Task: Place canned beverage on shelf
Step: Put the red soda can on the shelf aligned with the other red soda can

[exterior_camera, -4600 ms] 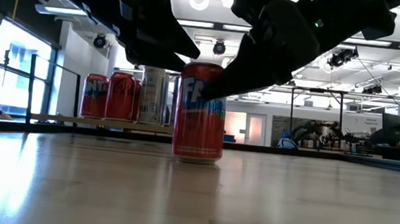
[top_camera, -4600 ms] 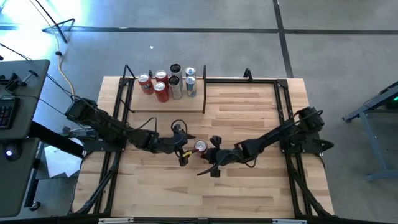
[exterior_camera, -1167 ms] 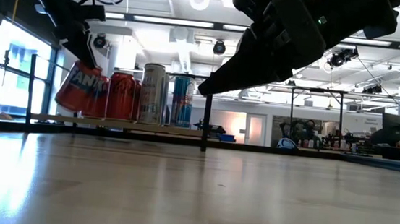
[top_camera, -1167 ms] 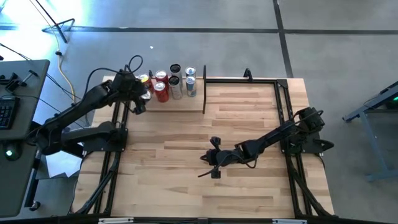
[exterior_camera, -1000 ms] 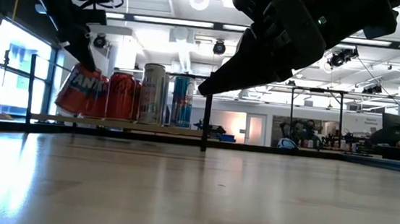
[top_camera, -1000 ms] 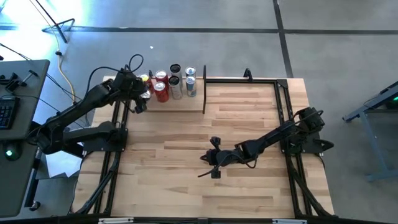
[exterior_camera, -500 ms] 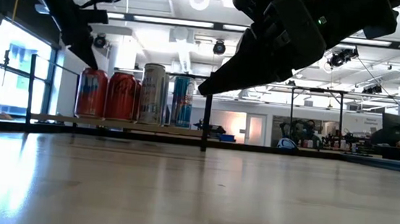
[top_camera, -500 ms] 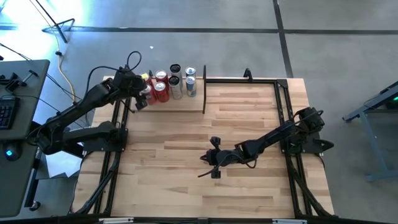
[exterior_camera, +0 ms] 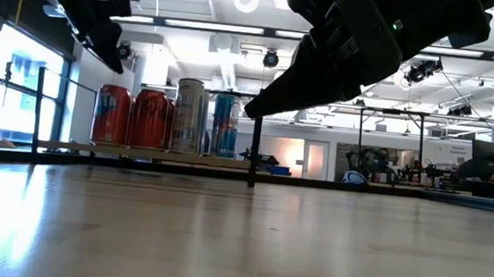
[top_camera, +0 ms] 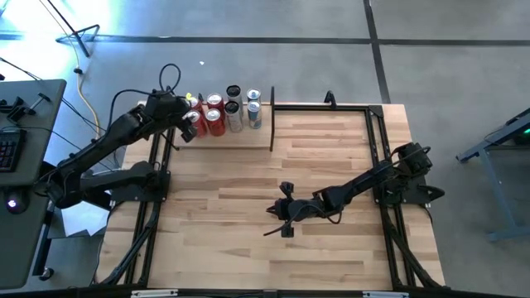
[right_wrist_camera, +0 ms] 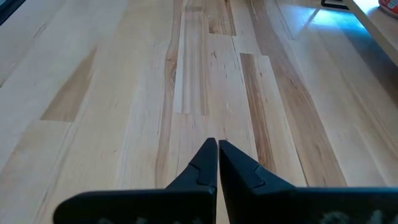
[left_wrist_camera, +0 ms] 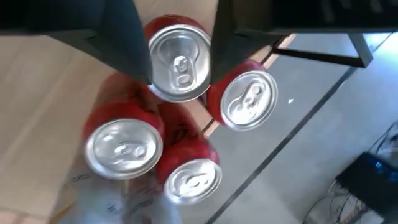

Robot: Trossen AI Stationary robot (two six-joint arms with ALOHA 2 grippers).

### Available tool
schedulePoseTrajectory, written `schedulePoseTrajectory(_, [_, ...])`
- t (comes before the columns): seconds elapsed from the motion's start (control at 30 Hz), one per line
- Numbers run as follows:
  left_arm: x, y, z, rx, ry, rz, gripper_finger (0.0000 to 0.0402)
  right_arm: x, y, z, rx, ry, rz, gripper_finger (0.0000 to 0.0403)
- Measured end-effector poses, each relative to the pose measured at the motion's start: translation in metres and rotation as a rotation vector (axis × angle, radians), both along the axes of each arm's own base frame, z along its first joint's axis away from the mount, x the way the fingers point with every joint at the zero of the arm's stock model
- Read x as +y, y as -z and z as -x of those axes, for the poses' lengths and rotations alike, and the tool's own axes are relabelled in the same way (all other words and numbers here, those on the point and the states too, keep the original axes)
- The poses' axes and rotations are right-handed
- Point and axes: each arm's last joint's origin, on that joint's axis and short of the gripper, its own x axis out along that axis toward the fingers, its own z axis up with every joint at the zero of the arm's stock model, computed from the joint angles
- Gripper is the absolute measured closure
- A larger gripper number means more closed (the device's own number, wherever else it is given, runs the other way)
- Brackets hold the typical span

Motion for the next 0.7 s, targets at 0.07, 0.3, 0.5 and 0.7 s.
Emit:
schedulePoseTrajectory(0.07, [0.004, 0.003, -0.002, 0.031, -0.033, 0.003, 0.0283, 0.0, 0.0, 0.0, -0.002, 0.0, -0.001, 0.0403])
schedulePoseTrajectory(0.3, [0.021, 0.02, -0.012, 0.17, -0.165, 0.013, 0.0395, 0.0, 0.0, 0.0, -0.002, 0.0, -0.001, 0.0403])
schedulePoseTrajectory(0.5, [0.021, 0.023, -0.01, 0.186, -0.265, 0.034, 0.0396, 0.0, 0.0, 0.0, -0.002, -0.004, 0.005, 0.0403])
schedulePoseTrajectory(0.7, [0.016, 0.017, -0.006, 0.164, -0.318, 0.096, 0.0399, 0.0, 0.0, 0.0, -0.002, -0.004, 0.005, 0.0403])
